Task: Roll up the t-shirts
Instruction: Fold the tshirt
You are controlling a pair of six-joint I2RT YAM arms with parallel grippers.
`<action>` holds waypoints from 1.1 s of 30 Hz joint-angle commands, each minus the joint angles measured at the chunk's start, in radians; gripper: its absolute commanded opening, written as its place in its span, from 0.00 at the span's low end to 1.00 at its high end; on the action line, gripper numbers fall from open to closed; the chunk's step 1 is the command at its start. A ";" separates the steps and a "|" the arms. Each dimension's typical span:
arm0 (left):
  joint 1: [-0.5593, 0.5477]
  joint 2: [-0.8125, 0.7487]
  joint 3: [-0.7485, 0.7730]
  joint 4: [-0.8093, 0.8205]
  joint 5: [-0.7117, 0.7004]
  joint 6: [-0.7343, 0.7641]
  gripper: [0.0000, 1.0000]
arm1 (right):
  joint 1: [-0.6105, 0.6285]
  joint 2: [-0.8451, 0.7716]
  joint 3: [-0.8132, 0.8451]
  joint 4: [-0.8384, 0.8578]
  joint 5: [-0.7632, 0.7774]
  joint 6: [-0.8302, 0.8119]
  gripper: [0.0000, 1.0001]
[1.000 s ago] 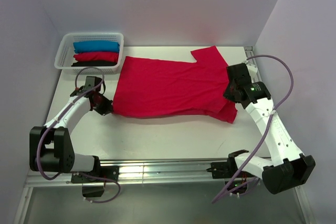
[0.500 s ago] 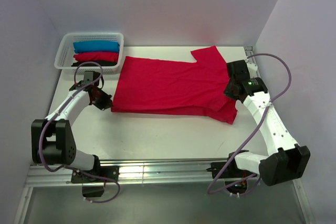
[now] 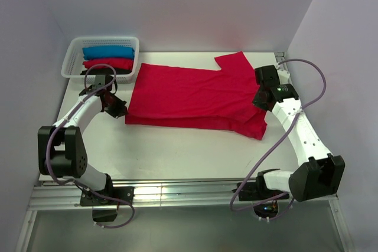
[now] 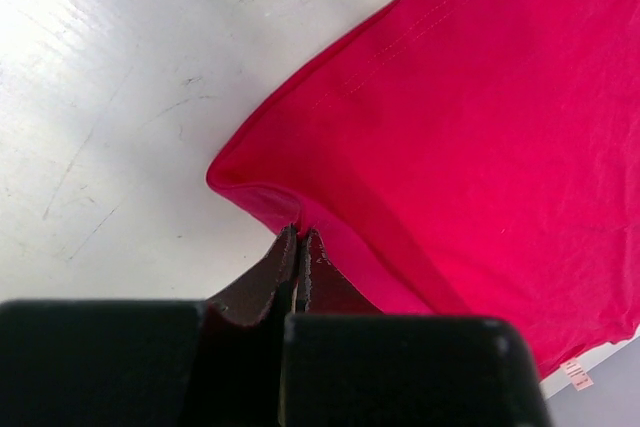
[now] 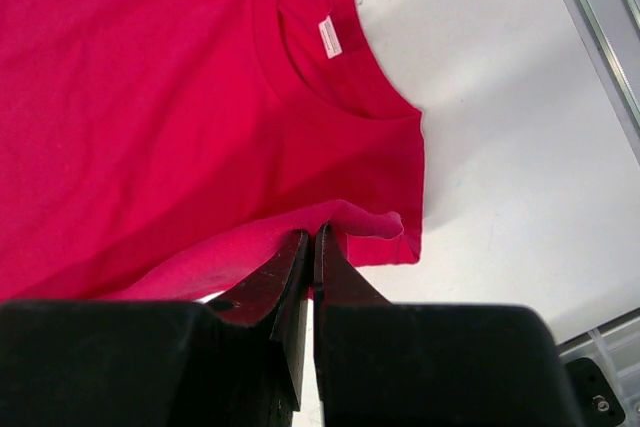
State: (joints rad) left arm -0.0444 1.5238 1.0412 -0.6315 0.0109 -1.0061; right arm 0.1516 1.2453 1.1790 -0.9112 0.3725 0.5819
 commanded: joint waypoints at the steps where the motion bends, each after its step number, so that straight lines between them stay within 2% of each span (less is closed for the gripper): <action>1: 0.006 0.021 0.052 0.027 0.001 0.029 0.00 | -0.012 0.028 0.064 0.041 0.025 -0.001 0.00; 33: 0.003 0.187 0.131 0.116 0.009 0.000 0.00 | -0.032 0.336 0.185 0.118 0.062 -0.039 0.00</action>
State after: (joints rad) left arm -0.0444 1.7016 1.1393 -0.5583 0.0147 -1.0077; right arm 0.1307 1.5620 1.3220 -0.8265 0.4034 0.5541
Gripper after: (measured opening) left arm 0.022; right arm 0.063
